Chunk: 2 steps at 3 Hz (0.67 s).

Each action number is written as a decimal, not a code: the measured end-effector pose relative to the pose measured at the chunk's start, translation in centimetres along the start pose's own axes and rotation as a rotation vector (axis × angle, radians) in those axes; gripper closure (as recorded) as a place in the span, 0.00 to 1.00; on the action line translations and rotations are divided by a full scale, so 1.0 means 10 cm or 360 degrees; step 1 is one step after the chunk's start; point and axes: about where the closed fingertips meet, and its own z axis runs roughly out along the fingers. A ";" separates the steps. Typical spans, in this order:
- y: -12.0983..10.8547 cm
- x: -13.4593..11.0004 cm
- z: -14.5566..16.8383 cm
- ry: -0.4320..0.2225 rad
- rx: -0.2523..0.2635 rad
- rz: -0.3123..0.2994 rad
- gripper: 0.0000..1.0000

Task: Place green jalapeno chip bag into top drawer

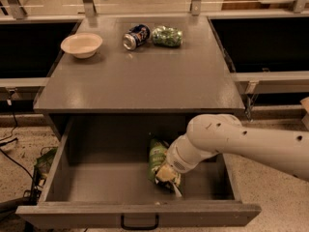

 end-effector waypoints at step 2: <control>0.00 0.00 0.00 0.0000 0.0000 0.0000 0.81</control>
Offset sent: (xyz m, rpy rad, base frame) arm 0.0000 0.0000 0.0000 0.0000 0.0000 0.0000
